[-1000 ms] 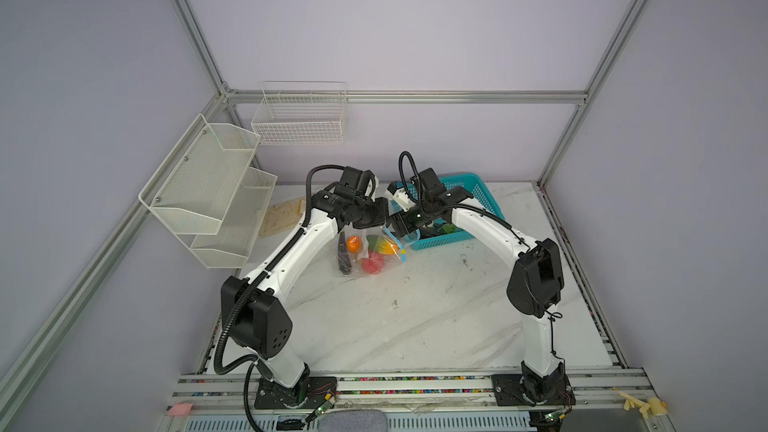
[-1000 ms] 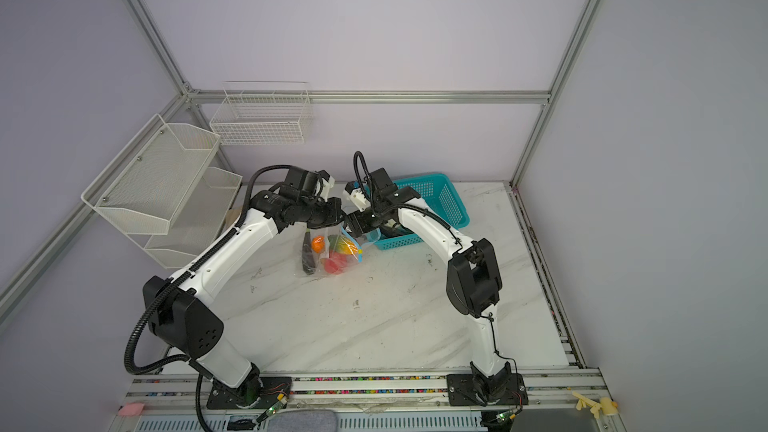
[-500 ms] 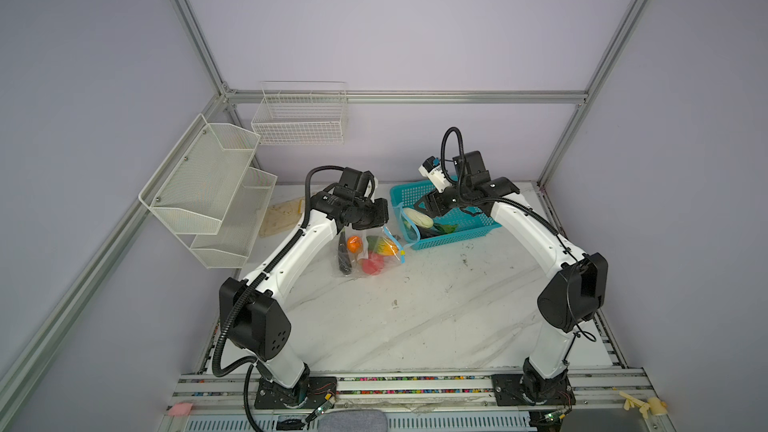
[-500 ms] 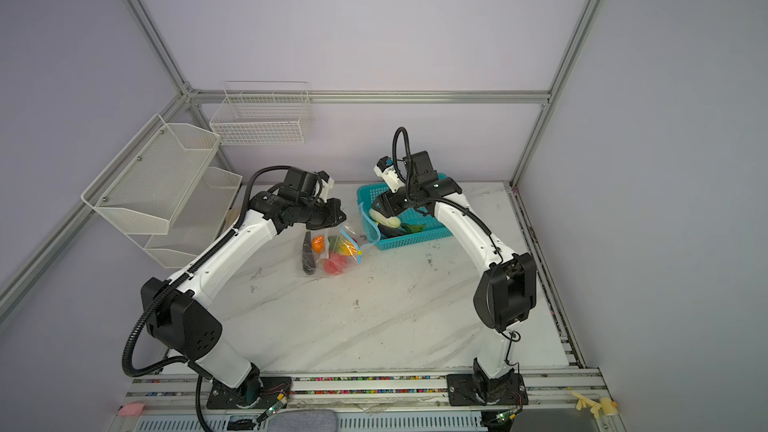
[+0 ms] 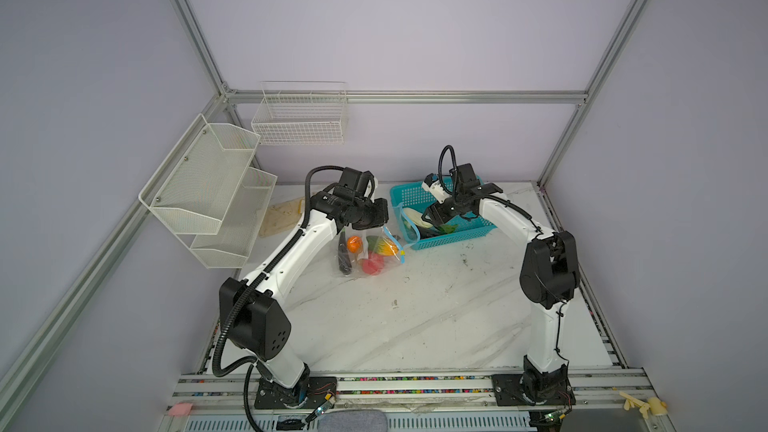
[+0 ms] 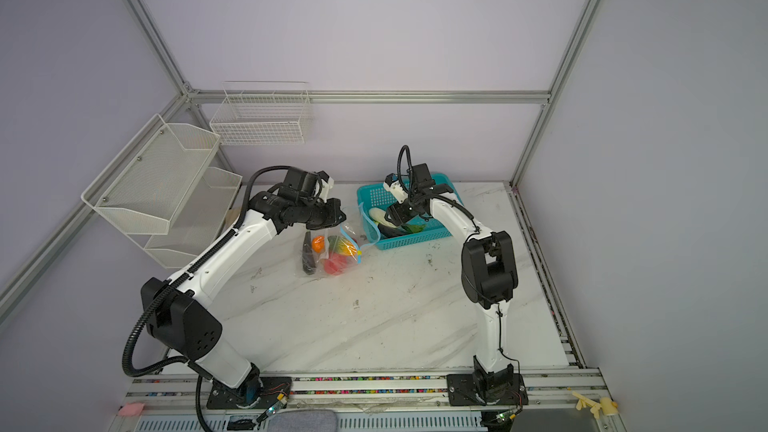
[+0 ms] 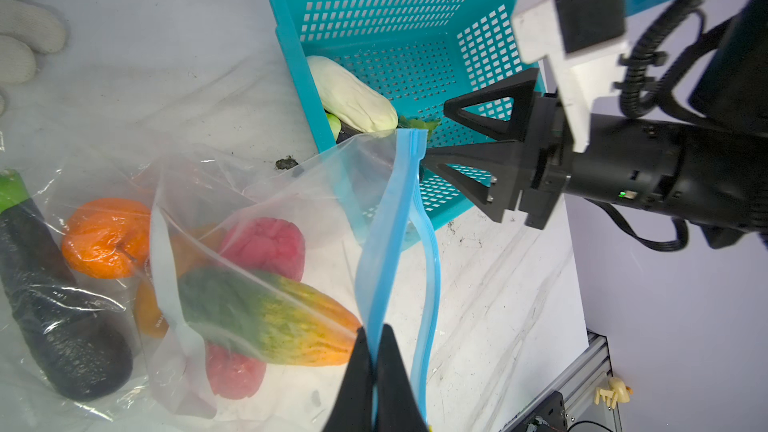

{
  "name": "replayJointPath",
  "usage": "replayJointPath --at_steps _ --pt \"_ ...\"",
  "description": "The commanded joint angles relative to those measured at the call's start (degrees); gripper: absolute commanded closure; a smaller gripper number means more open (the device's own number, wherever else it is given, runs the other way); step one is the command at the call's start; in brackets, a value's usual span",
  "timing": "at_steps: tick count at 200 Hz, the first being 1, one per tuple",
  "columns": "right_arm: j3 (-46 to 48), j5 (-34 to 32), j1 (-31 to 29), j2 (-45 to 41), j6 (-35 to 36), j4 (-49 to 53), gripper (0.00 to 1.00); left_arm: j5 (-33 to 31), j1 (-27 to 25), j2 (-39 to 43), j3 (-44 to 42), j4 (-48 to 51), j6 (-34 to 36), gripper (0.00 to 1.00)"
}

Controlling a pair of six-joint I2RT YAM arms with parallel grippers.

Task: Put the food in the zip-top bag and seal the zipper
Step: 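Move the right gripper back into the basket over the white cucumber, then lower the right gripper and close it on the white cucumber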

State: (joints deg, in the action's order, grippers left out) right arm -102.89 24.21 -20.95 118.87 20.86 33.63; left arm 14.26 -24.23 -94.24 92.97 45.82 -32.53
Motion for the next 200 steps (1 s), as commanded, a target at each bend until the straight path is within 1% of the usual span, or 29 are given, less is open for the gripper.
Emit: replayJointPath --at_steps 1,16,34,73,82,95,119,167,200 --pt "-2.9 -1.5 -0.4 2.9 1.2 0.2 0.32 0.9 0.6 1.3 -0.6 -2.3 -0.4 1.00" --pt "-5.6 -2.4 -0.3 5.7 -0.2 1.2 0.31 0.9 0.7 1.2 -0.5 -2.3 -0.4 1.00" --pt "-8.7 -2.9 -0.3 8.8 -0.1 2.5 0.29 0.9 0.7 1.0 -0.6 -2.2 -0.4 1.00" --pt "-13.1 -4.0 -0.7 12.9 -0.2 3.0 0.25 0.9 1.0 1.0 -0.3 -2.0 -0.3 1.00" --pt "-14.2 -3.9 -0.8 14.0 -0.2 3.1 0.20 0.9 1.0 1.0 -0.3 -2.0 -0.2 1.00" --pt "-16.2 -4.0 -1.1 15.6 -0.3 4.1 0.19 0.9 1.0 0.9 -0.2 -2.0 -0.2 1.00" --pt "-19.0 -3.6 -1.4 18.5 -0.1 5.2 0.19 1.1 1.1 0.7 -0.2 -1.9 -0.2 1.00" --pt "-20.6 -2.3 -1.8 21.6 -0.1 5.1 0.20 1.1 1.3 0.7 -0.4 -1.8 -0.2 1.00" --pt "-21.5 -1.8 -1.8 22.9 -0.3 5.1 0.25 1.2 1.3 0.7 -0.4 -2.0 -0.2 1.00"
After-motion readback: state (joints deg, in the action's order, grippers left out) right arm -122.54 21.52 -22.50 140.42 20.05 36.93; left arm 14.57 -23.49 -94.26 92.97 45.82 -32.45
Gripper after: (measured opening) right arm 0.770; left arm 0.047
